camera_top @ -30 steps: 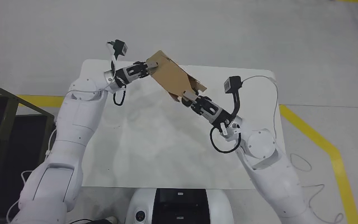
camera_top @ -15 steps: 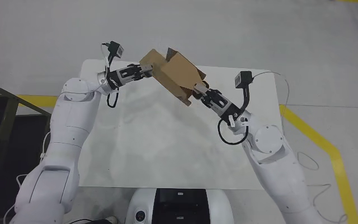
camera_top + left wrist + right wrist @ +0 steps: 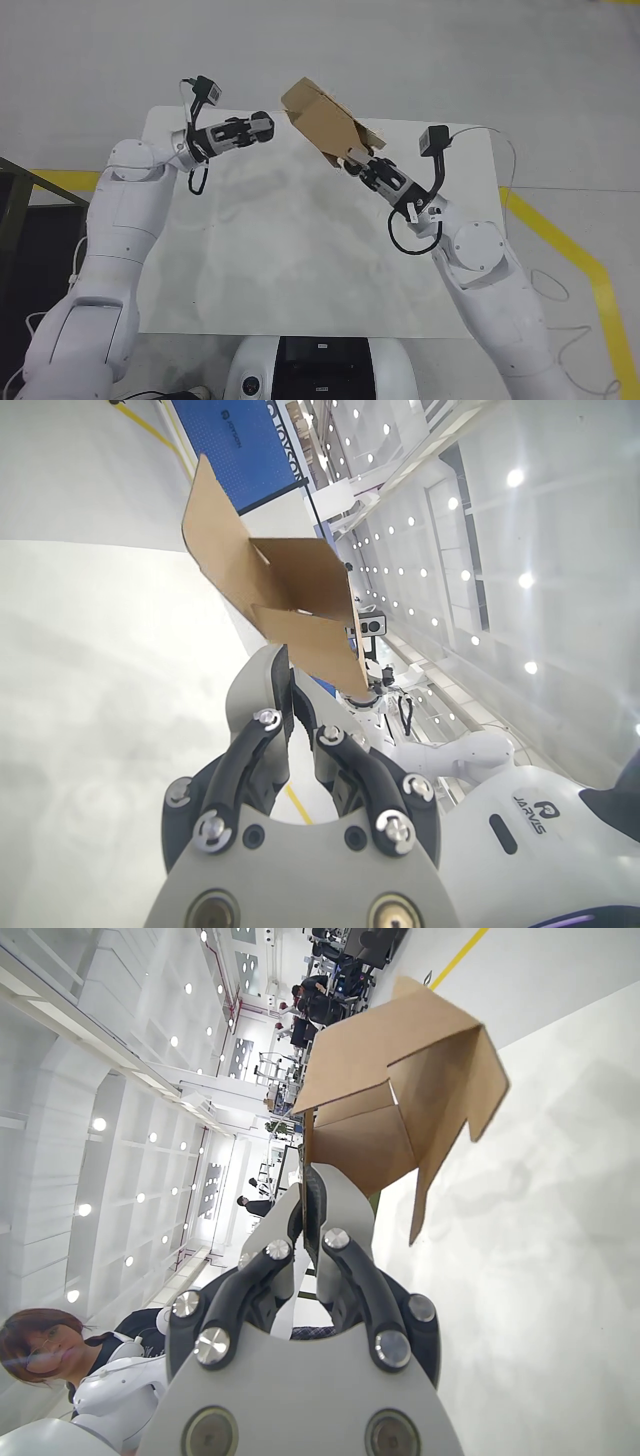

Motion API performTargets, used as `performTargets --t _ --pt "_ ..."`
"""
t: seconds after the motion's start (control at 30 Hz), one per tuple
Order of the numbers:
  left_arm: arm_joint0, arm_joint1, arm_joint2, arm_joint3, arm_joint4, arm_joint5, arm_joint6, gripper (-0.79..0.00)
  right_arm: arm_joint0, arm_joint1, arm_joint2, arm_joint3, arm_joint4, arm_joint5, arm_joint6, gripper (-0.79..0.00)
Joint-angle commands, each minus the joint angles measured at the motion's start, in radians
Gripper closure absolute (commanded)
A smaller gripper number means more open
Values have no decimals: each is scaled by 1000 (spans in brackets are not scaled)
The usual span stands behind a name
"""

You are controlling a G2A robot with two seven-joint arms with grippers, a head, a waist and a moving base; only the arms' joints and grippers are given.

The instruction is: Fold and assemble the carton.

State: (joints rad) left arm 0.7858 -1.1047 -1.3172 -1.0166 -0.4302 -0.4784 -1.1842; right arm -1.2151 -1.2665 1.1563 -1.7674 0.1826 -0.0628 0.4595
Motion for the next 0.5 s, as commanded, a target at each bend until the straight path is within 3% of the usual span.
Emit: performTargets --t 0.0,0.2,0.27,0.3,0.47 --pt "0 -1 3 6 7 3 35 0 -3 0 -1 -5 2 -3 2 0" --pt "1 -1 -19 23 -18 0 137 0 -15 -1 -3 -21 6 -4 2 0" --pt "0 2 -37 27 -23 -5 177 -486 -20 0 -5 -29 6 -5 11 0" --pt "1 4 -46 28 -22 -8 192 -785 -23 0 -5 -33 6 -6 18 0" --pt "-2 15 -85 36 -8 4 222 -785 -39 3 -5 -48 5 -13 50 0"
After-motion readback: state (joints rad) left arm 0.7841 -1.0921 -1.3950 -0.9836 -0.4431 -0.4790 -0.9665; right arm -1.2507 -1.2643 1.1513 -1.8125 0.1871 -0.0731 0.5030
